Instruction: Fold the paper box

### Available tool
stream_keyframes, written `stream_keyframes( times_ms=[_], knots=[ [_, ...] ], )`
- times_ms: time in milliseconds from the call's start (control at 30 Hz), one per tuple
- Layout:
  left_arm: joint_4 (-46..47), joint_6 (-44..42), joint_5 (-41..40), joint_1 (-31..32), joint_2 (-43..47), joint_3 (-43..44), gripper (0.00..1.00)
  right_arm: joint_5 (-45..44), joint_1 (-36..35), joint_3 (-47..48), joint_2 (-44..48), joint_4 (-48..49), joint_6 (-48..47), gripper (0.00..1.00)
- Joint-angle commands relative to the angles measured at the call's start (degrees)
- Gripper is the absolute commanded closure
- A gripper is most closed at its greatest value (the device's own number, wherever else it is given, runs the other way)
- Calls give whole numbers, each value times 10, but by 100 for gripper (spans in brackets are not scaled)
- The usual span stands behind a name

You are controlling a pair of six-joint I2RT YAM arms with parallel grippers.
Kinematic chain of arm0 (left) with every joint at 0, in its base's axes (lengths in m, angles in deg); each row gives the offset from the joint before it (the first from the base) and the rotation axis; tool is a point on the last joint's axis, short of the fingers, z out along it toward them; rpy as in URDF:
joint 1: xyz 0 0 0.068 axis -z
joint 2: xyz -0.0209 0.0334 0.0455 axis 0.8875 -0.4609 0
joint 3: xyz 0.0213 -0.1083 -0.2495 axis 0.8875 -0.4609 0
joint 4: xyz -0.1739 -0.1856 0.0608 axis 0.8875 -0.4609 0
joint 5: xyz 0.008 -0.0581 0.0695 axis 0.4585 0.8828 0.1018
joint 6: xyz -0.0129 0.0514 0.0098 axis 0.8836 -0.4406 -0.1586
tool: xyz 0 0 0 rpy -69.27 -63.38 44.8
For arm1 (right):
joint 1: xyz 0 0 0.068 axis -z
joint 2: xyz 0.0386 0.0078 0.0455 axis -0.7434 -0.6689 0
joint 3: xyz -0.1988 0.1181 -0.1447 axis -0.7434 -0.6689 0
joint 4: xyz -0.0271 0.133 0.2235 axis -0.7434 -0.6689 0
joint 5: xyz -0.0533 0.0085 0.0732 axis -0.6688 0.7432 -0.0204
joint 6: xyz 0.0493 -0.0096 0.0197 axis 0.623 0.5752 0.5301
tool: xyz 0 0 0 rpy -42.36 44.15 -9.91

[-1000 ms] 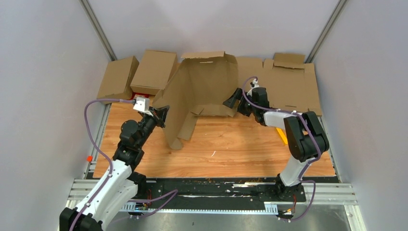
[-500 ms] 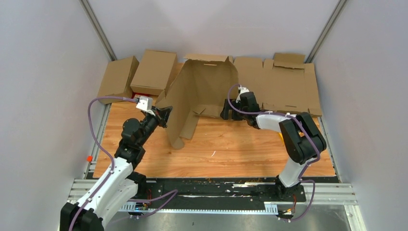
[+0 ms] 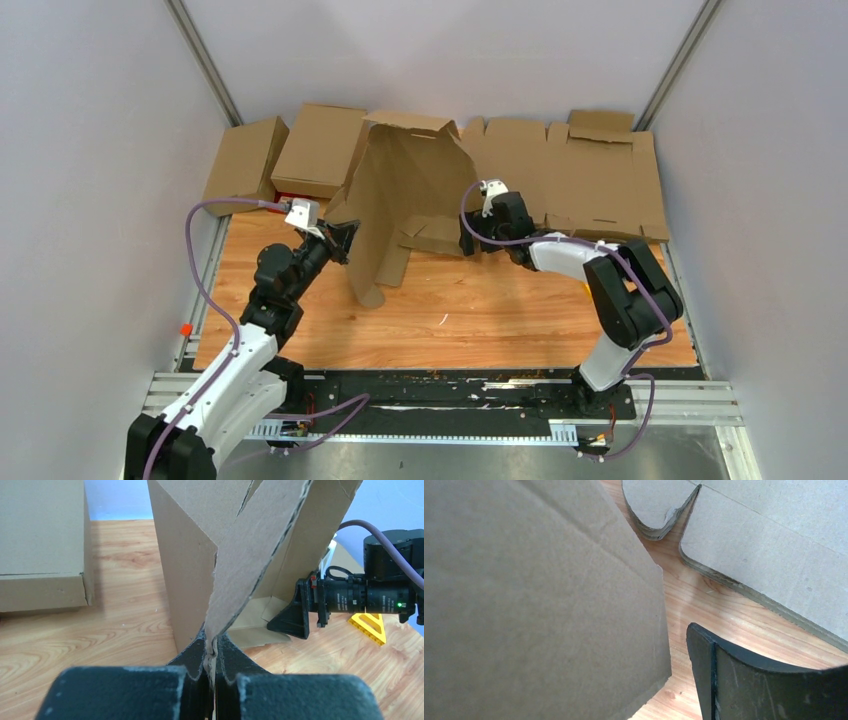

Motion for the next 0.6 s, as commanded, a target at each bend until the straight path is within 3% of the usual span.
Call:
stream_keyframes(
  times_ms=[0, 133, 333, 567],
  knots=[
    [-19, 12, 29, 5, -5, 14, 96, 3, -15, -20, 35, 17, -47, 10],
    [-17, 14, 35, 5, -5, 13, 96, 27, -15, -23, 39, 45, -28, 32],
    [-1, 17, 52, 5, -10, 8, 96, 78, -14, -28, 22, 77, 3, 32],
    [25, 24, 78, 5, -31, 6, 96, 146, 16, -4, -2, 88, 136, 31]
  ],
)
